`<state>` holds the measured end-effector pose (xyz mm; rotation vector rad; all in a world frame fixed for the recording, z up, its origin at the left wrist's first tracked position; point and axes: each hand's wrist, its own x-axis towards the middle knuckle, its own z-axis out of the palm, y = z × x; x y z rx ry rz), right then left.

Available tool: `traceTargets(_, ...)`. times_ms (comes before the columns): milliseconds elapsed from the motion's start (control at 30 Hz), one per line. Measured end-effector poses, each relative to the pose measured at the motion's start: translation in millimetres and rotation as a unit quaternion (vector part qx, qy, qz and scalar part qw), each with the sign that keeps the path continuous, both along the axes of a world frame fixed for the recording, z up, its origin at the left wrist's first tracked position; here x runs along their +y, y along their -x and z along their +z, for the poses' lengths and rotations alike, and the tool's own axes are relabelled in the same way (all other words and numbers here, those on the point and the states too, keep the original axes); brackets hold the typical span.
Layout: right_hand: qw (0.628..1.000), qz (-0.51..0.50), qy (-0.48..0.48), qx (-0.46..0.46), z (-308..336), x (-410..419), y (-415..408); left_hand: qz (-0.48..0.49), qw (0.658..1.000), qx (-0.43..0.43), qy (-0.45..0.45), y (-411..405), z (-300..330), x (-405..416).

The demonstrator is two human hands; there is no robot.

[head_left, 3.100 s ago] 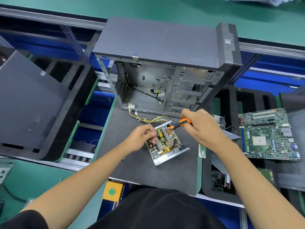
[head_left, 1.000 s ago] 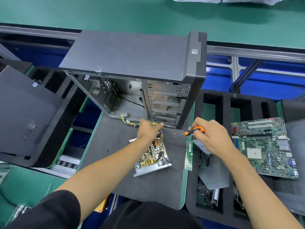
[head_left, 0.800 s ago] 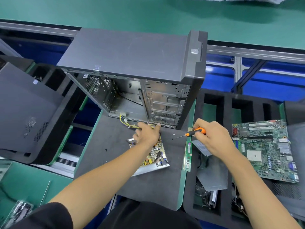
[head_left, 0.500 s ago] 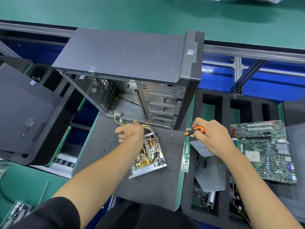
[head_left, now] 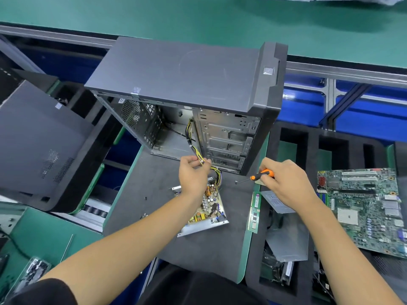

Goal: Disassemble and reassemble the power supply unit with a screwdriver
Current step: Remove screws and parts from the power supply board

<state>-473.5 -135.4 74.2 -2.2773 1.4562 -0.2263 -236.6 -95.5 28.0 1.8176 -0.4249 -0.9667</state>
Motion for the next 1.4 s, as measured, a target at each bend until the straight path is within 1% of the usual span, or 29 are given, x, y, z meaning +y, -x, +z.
traceTargets(67, 1.0, 0.002, 0.007, 0.004, 1, 0, -1, -0.045, 0.998, -0.028, 0.017, 7, 0, 11)
traceTargets(167, 1.0, 0.013, 0.018, 0.013, 2, -1, -2, -0.127, 0.987, -0.079, 0.065, 3, -6, 25)
traceTargets(233, 0.999, 0.02, 0.024, 0.022, 3, -1, -3, -0.155, 0.98, -0.099, 0.072, -9, -6, 33)
traceTargets(400, 0.998, 0.023, 0.034, 0.037, 0, -2, -6, -0.175, 0.983, -0.058, 0.008, -19, -8, 33)
traceTargets(467, 0.998, 0.022, 0.037, 0.039, 0, -2, -6, -0.188, 0.978, -0.084, -0.001, -13, -8, 35)
traceTargets(533, 0.998, 0.024, 0.041, 0.042, 0, -3, -6, -0.201, 0.976, -0.079, 0.01, -9, -11, 40)
traceTargets(600, 0.998, 0.025, 0.042, 0.044, 0, -4, -6, -0.187, 0.98, -0.066, 0.013, -12, -14, 47)
traceTargets(667, 0.998, 0.023, 0.041, 0.041, 1, -4, -6, -0.18, 0.979, -0.092, -0.003, -21, -18, 58)
traceTargets(767, 0.998, 0.029, 0.041, 0.025, 1, -6, -11, -0.176, 0.978, -0.109, -0.041, -42, -27, 79)
traceTargets(833, 0.998, 0.046, 0.041, 0.02, 0, -7, -17, -0.162, 0.973, -0.148, -0.076, -56, -33, 92)
traceTargets(933, 0.995, 0.08, 0.046, 0.025, -5, -5, -29, -0.097, 0.972, -0.173, -0.127, -61, -45, 99)
traceTargets(1000, 0.994, 0.097, 0.046, 0.023, -7, -2, -38, -0.044, 0.956, -0.209, -0.199, -55, -48, 98)
traceTargets(1067, 0.993, 0.106, 0.041, 0.015, -12, -2, -45, 0.009, 0.926, -0.246, -0.285, -50, -46, 91)
traceTargets(1100, 0.993, 0.108, 0.035, 0.014, -16, -2, -48, 0.029, 0.913, -0.263, -0.31, -50, -43, 87)
traceTargets(1133, 0.993, 0.109, 0.029, 0.015, -20, -2, -50, 0.044, 0.906, -0.283, -0.312, -51, -39, 84)
traceTargets(1167, 0.994, 0.109, 0.023, 0.02, -22, -3, -53, 0.047, 0.903, -0.307, -0.296, -53, -37, 83)
traceTargets(1200, 0.993, 0.109, 0.018, 0.026, -25, -3, -55, 0.027, 0.903, -0.339, -0.261, -55, -37, 83)
traceTargets(1233, 0.993, 0.111, 0.015, 0.029, -26, -4, -57, -0.023, 0.901, -0.384, -0.2, -59, -38, 83)
traceTargets(1267, 0.993, 0.113, 0.013, 0.029, -28, -4, -60, -0.103, 0.888, -0.434, -0.114, -63, -40, 83)
traceTargets(1300, 0.993, 0.116, 0.012, 0.029, -30, -4, -62, -0.198, 0.86, -0.47, -0.021, -67, -41, 81)
traceTargets(1333, 0.992, 0.119, 0.012, 0.032, -32, -4, -64, -0.293, 0.827, -0.476, 0.052, -71, -42, 79)
traceTargets(1367, 0.992, 0.122, 0.013, 0.037, -33, -4, -66, -0.38, 0.796, -0.464, 0.089, -76, -42, 74)
traceTargets(1400, 0.991, 0.124, 0.016, 0.041, -35, -4, -67, -0.457, 0.767, -0.44, 0.094, -80, -42, 70)
